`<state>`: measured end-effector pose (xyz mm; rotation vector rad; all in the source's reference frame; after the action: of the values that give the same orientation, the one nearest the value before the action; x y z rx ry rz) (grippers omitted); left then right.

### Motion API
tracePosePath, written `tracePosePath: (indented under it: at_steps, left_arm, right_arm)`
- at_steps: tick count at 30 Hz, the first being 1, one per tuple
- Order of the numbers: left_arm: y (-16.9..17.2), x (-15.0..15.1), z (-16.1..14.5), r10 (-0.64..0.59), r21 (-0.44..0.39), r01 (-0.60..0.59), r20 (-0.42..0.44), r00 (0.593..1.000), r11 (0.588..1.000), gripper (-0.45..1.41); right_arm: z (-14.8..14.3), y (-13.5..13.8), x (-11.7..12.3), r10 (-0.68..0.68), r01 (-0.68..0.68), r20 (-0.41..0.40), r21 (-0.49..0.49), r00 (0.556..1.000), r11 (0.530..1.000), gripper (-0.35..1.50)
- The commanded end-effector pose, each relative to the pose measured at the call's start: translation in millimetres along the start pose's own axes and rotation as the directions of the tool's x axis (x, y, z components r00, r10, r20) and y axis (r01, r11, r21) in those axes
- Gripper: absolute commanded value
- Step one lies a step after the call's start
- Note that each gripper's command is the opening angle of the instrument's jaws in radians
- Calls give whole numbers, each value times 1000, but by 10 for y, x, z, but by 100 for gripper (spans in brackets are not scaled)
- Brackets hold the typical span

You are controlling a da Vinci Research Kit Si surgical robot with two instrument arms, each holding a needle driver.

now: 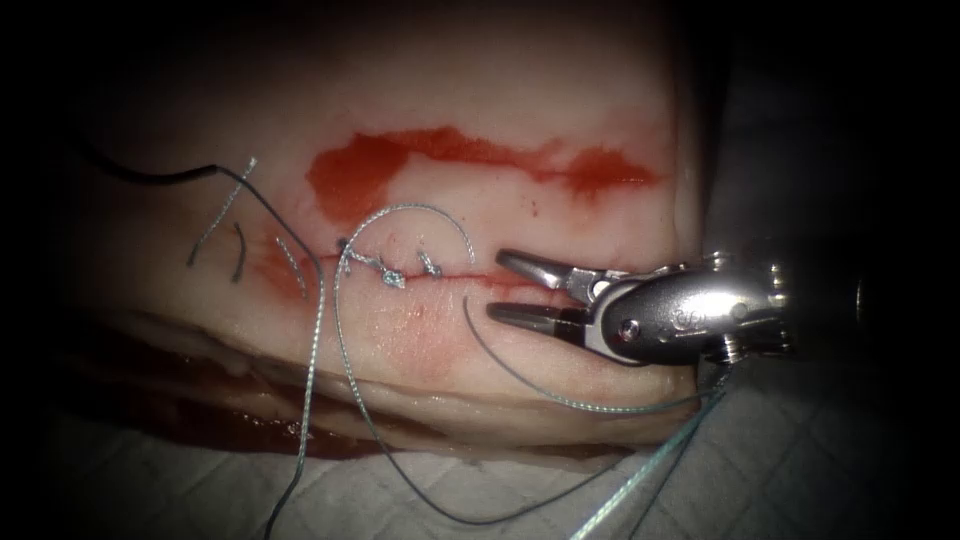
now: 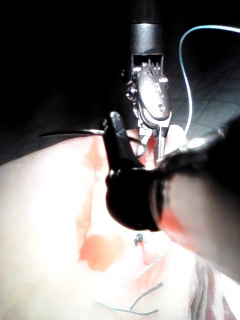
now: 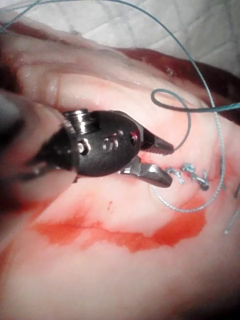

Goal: Wound Closure
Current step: Pull the thread all the way through the tissue, leaving a short tail on the top side of the wound

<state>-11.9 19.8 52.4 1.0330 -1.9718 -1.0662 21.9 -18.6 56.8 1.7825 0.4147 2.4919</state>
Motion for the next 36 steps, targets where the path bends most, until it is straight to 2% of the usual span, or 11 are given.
tracePosePath:
  at_steps: [1,12,15,19,21,24,30,33,34,35,36]
  left_arm:
    - [6,2,3,1,1,-1,0,1000,1000,-45]
    - [6,2,3,1,1,-1,0,1000,1000,-45]
    - [6,2,3,1,1,-1,0,1000,1000,-45]
    - [6,2,3,0,1,0,0,1000,1000,-45]
    - [6,2,3,0,1,0,0,1000,1000,-45]
    - [6,2,3,0,1,0,0,1000,1000,-45]
    - [5,2,3,-1,1,1,0,1000,1000,-45]
    - [3,2,4,-2,0,2,2,1000,1000,-45]
    - [3,2,4,-2,0,2,2,1000,1000,-45]
    - [3,2,4,-2,2,2,0,1000,1000,-45]
    - [3,2,4,-2,3,2,-3,1000,1000,-45]
  right_arm:
    - [13,4,5,-10,10,-18,-13,1000,1000,29]
    - [34,19,12,-39,37,-34,-40,999,999,23]
    - [42,20,11,-25,24,-36,-40,999,999,12]
    - [49,20,9,54,-56,-35,-56,998,997,-35]
    - [48,19,9,141,-144,-51,-72,989,987,-35]
    - [41,15,7,151,-160,-108,-87,983,983,-35]
    - [2,-16,-8,174,-182,-111,-64,978,981,-35]
    - [-50,-57,-23,185,-185,-69,15,980,983,-35]
    - [-50,-57,-23,185,-185,-69,15,980,983,-35]
    - [-96,-89,-33,178,-172,-55,101,982,980,-35]
    - [-109,-97,-35,173,-165,-54,122,984,979,-35]
